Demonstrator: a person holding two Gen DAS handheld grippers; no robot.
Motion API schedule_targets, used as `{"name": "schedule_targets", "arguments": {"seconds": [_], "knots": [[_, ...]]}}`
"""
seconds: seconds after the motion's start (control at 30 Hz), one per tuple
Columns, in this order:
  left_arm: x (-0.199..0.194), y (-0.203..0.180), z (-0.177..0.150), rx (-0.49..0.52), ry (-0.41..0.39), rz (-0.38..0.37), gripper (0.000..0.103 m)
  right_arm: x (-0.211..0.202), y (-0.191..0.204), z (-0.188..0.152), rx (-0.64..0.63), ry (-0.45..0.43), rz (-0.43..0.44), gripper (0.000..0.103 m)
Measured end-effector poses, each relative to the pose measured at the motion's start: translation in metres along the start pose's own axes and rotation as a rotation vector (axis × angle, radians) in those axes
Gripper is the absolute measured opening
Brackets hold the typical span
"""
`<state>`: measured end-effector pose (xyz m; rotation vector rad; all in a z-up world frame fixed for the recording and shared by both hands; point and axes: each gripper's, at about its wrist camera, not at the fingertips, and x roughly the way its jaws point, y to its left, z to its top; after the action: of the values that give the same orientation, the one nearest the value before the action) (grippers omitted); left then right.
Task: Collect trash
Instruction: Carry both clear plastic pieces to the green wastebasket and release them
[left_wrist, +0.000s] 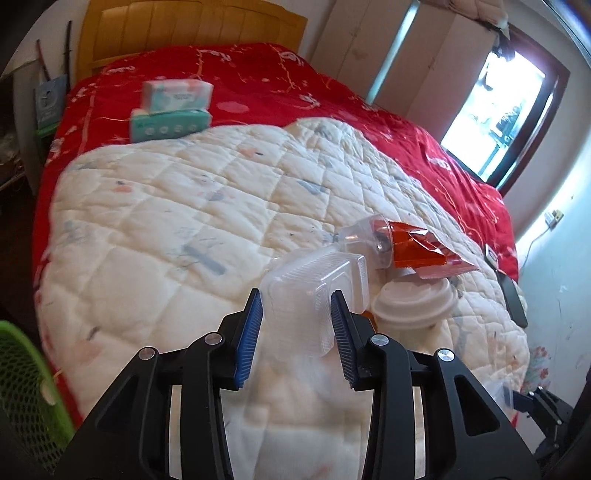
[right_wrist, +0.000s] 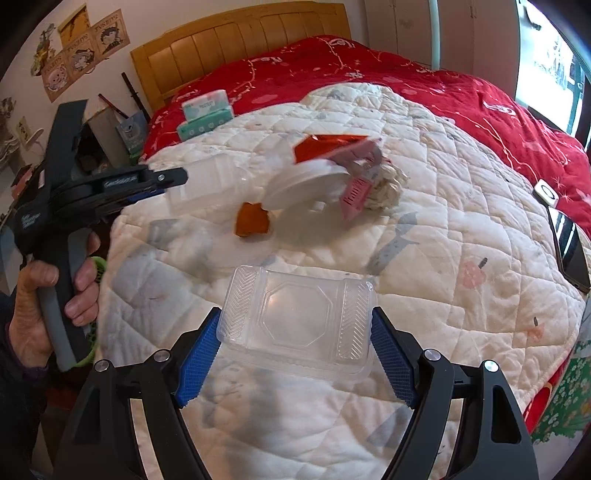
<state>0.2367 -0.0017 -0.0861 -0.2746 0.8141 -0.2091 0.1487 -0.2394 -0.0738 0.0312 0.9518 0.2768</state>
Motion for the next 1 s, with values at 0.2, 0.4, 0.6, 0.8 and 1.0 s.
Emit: {"name": "schedule_targets", "arguments": {"seconds": [0.2, 0.4, 0.6, 0.8, 1.0], "knots": [[-0.061, 0.033, -0.014, -0.056, -0.065, 0.036, 0.037, -0.011, 0.03, 0.002, -0.037, -0.019, 0.045, 0.076], [-0.123, 0.079, -0.039, -0.107, -0.121, 0.15, 0.037, -0.013, 0.068, 0.005, -0.086, -0.026, 0.098, 0.076], [-0.166, 0.136, -0.068, -0.191, -0.138, 0.289, 0.037, -0.013, 0.106, 0.007, -0.144, -0.026, 0.148, 0.076], [-0.178, 0.189, -0.094, -0.266, -0.079, 0.397, 0.038, -0.009, 0.136, 0.01, -0.178, -0.015, 0.187, 0.076], [-0.176, 0.223, -0.113, -0.33, -0.025, 0.444, 0.039, -0.005, 0.158, 0.011, -0.217, -0.008, 0.203, 0.076]]}}
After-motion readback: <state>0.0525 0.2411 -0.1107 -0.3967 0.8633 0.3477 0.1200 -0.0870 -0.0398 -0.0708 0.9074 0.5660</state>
